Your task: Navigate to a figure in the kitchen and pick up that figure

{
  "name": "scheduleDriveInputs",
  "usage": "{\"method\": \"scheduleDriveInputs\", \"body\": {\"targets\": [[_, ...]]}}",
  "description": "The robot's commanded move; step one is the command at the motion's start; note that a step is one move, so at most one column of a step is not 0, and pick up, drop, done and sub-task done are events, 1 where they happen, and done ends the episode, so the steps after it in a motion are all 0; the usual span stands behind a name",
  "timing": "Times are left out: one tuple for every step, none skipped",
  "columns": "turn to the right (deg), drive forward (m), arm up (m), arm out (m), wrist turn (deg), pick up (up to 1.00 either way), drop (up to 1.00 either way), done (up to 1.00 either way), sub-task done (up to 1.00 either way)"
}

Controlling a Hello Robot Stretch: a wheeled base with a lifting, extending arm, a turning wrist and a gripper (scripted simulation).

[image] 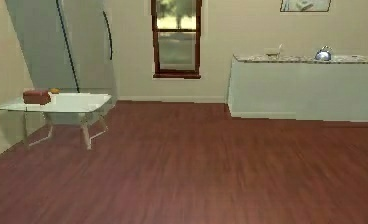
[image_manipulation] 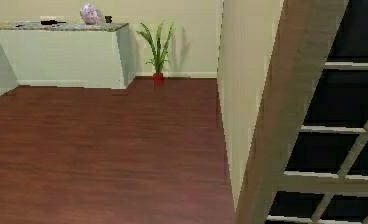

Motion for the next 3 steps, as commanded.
{"method": "scheduleDriveInputs", "body": {"targets": [[-45.0, 0.00, 0.00, 0.00, 0.0, 0.00, 0.00, 0.00, 0.00], [-39.0, 0.00, 0.00, 0.00, 0.0, 0.00, 0.00, 0.00, 0.00], [0.0, 1.00, 0.00, 0.00, 0.0, 0.00, 0.00, 0.00, 0.00]]}}
